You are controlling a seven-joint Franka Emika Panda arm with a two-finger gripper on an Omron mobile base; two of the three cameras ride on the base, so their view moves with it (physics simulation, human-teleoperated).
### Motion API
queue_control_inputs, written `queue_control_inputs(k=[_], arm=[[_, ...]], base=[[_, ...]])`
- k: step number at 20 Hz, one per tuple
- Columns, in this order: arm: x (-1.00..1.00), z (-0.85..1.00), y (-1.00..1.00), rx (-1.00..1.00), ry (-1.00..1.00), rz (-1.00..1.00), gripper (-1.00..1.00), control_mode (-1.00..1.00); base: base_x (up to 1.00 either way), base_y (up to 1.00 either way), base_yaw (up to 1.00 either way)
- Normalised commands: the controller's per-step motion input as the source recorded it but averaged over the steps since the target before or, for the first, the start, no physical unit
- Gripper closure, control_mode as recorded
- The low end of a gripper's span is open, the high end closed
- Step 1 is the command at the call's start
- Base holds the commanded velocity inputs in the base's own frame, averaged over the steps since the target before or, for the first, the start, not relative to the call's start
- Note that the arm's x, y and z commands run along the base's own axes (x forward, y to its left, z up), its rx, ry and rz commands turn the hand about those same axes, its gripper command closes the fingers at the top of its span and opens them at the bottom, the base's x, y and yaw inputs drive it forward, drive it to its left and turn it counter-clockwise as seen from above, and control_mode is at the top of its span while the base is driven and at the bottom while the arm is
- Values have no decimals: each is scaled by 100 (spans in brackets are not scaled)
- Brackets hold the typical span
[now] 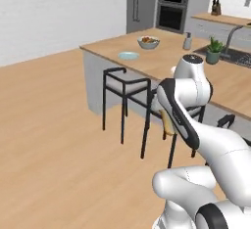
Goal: Place one bun and one sausage from the bowl on each plate.
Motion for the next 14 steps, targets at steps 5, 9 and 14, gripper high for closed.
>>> queue_control_inputs(k=[5,9,14], arm=[[0,0,0,0,0,0,100,100],[0,0,0,0,0,0,100,100],[0,0,0,0,0,0,100,100]], base=[[100,93,-57],[100,91,-58],[100,83,-58]])
